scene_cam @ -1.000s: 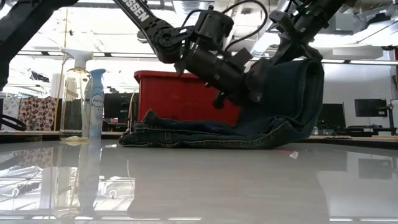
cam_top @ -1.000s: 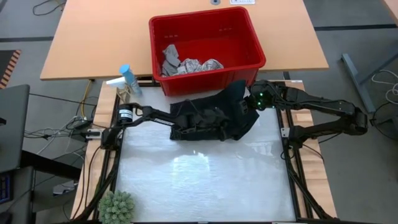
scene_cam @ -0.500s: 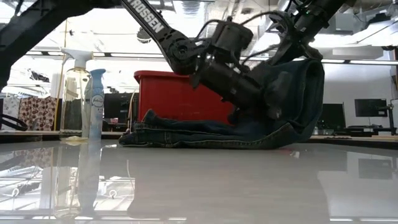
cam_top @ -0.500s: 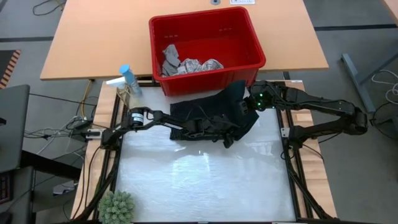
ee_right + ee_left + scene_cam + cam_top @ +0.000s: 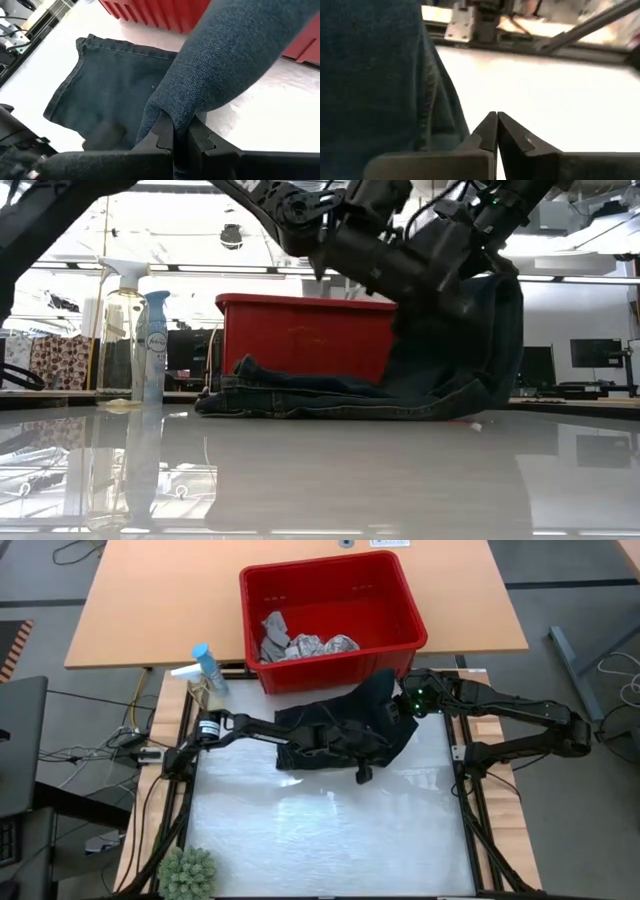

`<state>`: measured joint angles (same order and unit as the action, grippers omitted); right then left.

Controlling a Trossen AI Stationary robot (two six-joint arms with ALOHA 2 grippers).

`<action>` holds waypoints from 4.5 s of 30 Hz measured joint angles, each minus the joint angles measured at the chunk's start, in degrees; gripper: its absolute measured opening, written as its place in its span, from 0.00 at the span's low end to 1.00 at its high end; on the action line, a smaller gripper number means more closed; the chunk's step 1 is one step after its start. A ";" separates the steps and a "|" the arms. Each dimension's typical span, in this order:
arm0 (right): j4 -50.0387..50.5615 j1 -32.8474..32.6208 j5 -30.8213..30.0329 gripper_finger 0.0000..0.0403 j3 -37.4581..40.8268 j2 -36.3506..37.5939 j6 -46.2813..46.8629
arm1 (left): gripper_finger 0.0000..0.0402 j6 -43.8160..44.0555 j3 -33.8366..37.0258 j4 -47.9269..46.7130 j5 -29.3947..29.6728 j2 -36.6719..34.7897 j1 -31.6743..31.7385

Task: Fold Laundry from Bin
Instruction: Fold the blue jeans

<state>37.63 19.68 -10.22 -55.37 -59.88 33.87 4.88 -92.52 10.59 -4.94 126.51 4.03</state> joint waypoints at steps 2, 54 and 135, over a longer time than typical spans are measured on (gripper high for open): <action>-0.04 0.00 -0.02 0.09 0.00 0.00 -0.50 | 0.00 -2.33 0.78 -2.79 5.40 -0.72 0.33; -0.55 0.13 3.76 0.09 -0.07 0.04 -3.76 | 0.00 2.38 5.06 -3.59 17.12 -5.60 4.28; -7.18 2.16 13.24 0.09 -0.07 -0.50 -5.05 | 0.00 8.58 37.43 -13.94 18.74 -22.76 10.47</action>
<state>30.44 21.85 3.03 -55.44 -60.38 28.82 13.46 -55.09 -3.35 13.80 103.76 14.50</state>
